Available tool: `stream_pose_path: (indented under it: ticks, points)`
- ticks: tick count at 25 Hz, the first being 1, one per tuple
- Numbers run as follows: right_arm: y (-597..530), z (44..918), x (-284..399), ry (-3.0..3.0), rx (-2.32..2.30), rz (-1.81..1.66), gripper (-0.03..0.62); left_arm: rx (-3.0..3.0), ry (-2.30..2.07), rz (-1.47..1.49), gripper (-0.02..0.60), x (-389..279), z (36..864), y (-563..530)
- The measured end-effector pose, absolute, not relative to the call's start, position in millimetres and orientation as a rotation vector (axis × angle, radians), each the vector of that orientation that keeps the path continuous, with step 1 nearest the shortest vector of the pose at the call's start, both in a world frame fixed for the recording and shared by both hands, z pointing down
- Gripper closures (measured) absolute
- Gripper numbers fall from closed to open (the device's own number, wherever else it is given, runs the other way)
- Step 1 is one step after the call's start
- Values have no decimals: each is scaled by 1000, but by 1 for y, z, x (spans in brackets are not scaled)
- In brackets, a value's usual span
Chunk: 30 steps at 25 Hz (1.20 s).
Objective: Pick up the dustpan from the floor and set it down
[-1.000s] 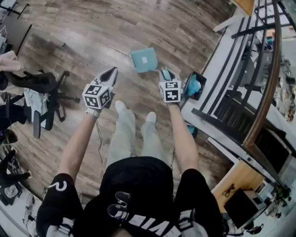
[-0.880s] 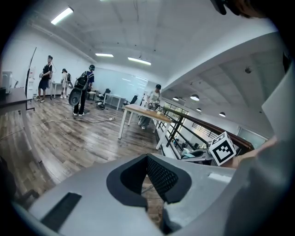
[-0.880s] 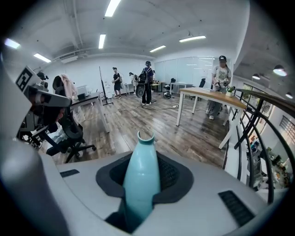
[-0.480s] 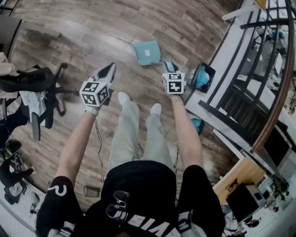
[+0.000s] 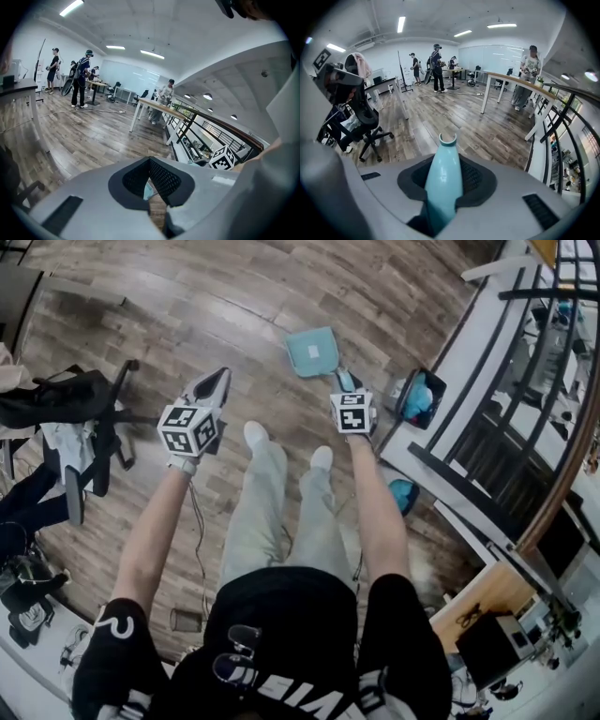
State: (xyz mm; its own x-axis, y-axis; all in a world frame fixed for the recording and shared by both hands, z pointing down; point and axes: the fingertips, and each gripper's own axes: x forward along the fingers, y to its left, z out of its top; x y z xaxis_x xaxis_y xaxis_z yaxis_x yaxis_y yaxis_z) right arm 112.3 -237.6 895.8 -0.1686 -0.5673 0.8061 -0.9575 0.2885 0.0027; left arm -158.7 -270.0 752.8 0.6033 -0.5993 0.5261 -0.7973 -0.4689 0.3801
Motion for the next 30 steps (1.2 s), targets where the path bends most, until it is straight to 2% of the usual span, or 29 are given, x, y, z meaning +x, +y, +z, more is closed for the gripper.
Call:
stream_pose_path:
  ticks: [4,9,13,18,25,30]
  points:
    - [-230,906,112,-1809,1346,716,502,2214,-1096,435,583,-158,758,-266]
    - [-225,898,115,-1801,1325,785,424,2225,-1088,441,583,-146,748,-255]
    - [-227,866,110,-1856,1307,767,391,2229,-1116,420,583,-140,727,-250]
    - [-233,798,109,-1974,1329,720,395,2245,-1150,365,583,-118,683,-236]
    - [-231,689,119,-2140,1353,564,558,2277,-1218,295,584,-94,619,-210]
    - [-211,623,135,-2223,1327,458,597,2271,-1304,208,583,-84,573,-193]
